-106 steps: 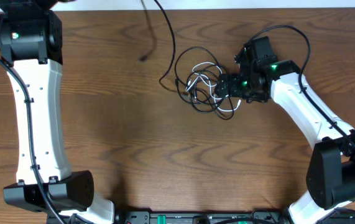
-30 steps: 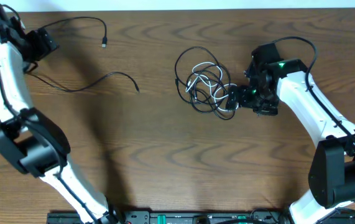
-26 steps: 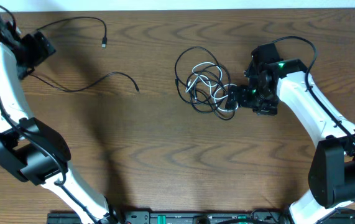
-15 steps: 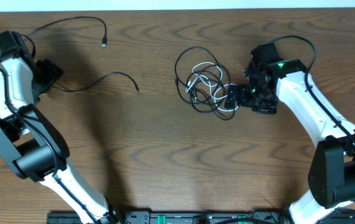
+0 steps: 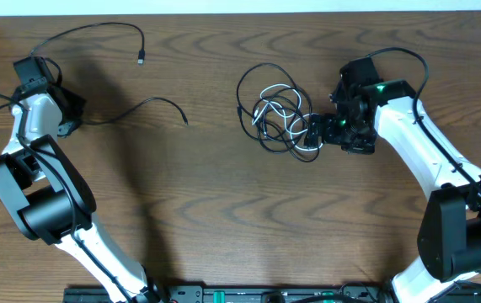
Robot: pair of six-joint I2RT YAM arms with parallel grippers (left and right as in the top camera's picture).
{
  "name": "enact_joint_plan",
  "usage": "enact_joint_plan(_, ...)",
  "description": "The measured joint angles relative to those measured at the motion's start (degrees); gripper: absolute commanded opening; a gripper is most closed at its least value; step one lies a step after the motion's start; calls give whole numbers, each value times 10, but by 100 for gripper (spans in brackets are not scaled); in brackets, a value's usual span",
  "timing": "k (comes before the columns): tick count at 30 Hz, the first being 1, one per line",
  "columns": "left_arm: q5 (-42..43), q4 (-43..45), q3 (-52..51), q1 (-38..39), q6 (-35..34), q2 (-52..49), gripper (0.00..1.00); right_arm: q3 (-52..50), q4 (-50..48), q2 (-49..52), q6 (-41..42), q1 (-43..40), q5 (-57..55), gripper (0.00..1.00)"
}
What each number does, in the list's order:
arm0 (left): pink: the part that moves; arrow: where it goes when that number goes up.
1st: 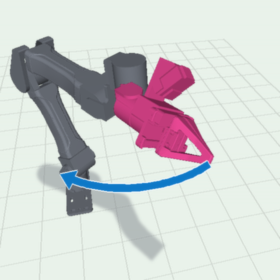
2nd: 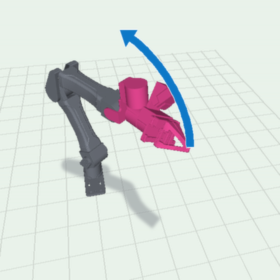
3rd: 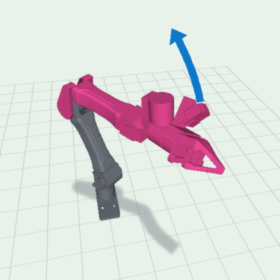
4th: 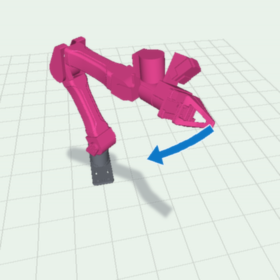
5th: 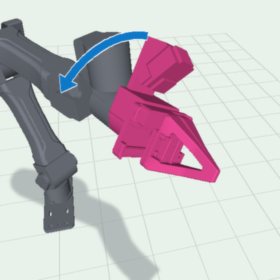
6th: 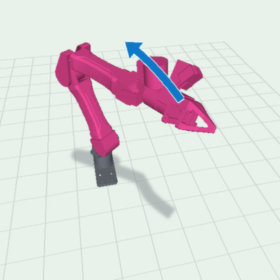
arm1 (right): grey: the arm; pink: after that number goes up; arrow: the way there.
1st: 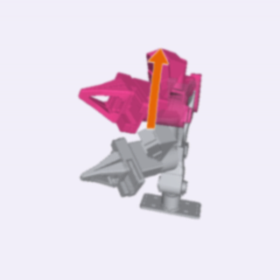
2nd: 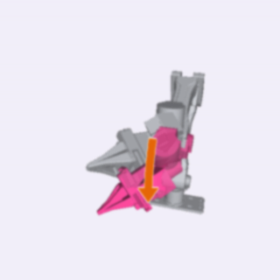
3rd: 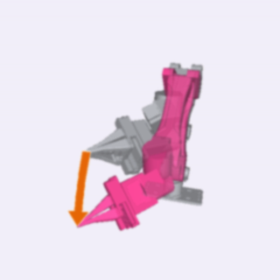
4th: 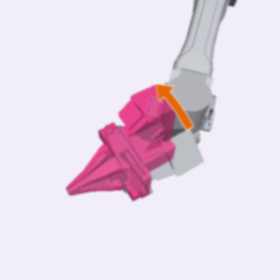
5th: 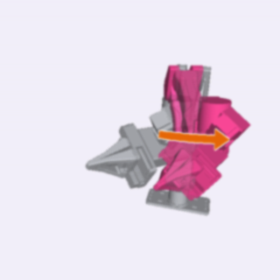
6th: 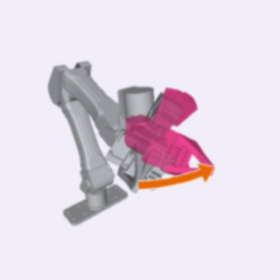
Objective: Untangle cables
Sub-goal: 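Lay the freed black cable on the table's left side with left gripper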
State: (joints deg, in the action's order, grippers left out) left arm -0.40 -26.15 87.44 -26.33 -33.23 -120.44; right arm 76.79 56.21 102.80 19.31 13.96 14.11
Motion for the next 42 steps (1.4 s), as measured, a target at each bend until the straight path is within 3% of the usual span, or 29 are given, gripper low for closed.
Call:
enact_joint_plan(5,50,97,10,-8,-14,0,7,0,-1,0,0,0,5,99)
enact_joint_plan(9,194,290,51,-44,-103,-6,11,0,2,0,0,0,11,99)
enact_joint_plan(10,205,336,56,-51,-125,-6,40,0,1,0,0,0,13,99)
enact_joint_plan(11,222,382,66,-60,-153,-6,60,0,2,0,0,0,16,99)
enact_joint_plan(12,226,395,72,-65,-163,-4,89,0,1,0,0,0,17,99)
enact_joint_plan(13,226,397,77,-69,-177,-2,97,0,1,0,0,0,18,99)
enact_joint_plan(17,214,295,81,-65,-156,0,98,0,1,0,0,0,22,99)
enact_joint_plan(22,136,111,76,-30,10,-5,99,0,1,0,0,0,26,99)
enact_joint_plan(26,83,53,76,-16,90,-5,93,0,2,0,0,0,31,99)
enact_joint_plan(30,91,31,76,-17,121,-5,91,0,3,0,0,2,35,99)
enact_joint_plan(31,85,24,76,-16,124,-5,84,0,3,0,0,5,36,99)
enact_joint_plan(32,77,19,76,-16,124,-5,68,0,3,0,0,7,37,99)
enact_joint_plan(33,54,10,76,-15,120,-5,63,0,3,0,0,10,38,99)
enact_joint_plan(41,-87,35,76,-40,119,-13,63,0,-6,0,0,27,40,99)
enact_joint_plan(42,-93,47,76,-43,119,-19,68,0,-9,0,0,27,40,99)
